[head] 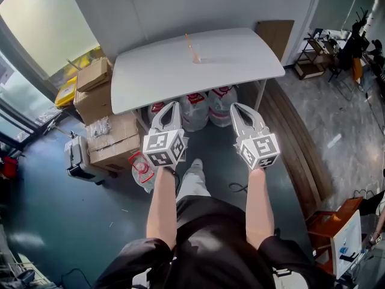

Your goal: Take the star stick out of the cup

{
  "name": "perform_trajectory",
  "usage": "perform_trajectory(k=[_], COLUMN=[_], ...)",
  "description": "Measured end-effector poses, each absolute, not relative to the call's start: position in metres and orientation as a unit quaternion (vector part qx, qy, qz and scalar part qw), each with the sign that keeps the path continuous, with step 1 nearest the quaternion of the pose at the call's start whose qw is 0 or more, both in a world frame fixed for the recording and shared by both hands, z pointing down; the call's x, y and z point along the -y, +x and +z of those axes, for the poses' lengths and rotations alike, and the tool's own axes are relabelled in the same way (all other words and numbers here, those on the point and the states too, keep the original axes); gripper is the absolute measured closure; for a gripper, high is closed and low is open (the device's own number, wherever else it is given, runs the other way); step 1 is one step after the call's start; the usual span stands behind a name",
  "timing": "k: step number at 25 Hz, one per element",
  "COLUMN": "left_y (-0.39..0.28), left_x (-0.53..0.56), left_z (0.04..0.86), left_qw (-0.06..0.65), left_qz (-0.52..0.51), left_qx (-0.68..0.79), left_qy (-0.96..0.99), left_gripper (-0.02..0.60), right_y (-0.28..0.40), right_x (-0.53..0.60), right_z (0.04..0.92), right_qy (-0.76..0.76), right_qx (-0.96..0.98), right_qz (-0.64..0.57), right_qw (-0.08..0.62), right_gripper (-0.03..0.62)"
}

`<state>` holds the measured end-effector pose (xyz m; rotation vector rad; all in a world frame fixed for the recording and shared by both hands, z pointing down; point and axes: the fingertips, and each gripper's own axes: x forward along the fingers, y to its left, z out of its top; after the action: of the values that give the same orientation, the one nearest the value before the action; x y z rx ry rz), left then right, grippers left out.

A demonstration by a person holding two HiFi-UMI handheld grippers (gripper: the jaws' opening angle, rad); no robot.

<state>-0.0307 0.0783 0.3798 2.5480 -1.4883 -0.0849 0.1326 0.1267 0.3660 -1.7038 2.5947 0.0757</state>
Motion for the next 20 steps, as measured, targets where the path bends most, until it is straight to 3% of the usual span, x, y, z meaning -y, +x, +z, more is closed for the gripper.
perform_trajectory(k=[9, 20], left_y=[-0.023, -0.031], left_x=[-0.006, 0.043], left_z=[0.394, 0.432], left_qw=[0.114, 0.140], left_qz=[-0.027, -0.020], left_qx=[0.498, 0.513], left_qy=[0.859, 0.847], left_gripper=[0.580, 0.580], right_y=[0.147, 0.152], right_x=[-0.069, -0.030], right_z=[0.370, 0.439], right_qy=[-0.560, -0.554], right_qx=[-0.828, -0.831], right_qz=[0.027, -0.039], right_qw=[0.009, -0.029], right_gripper=[0.588, 0.588])
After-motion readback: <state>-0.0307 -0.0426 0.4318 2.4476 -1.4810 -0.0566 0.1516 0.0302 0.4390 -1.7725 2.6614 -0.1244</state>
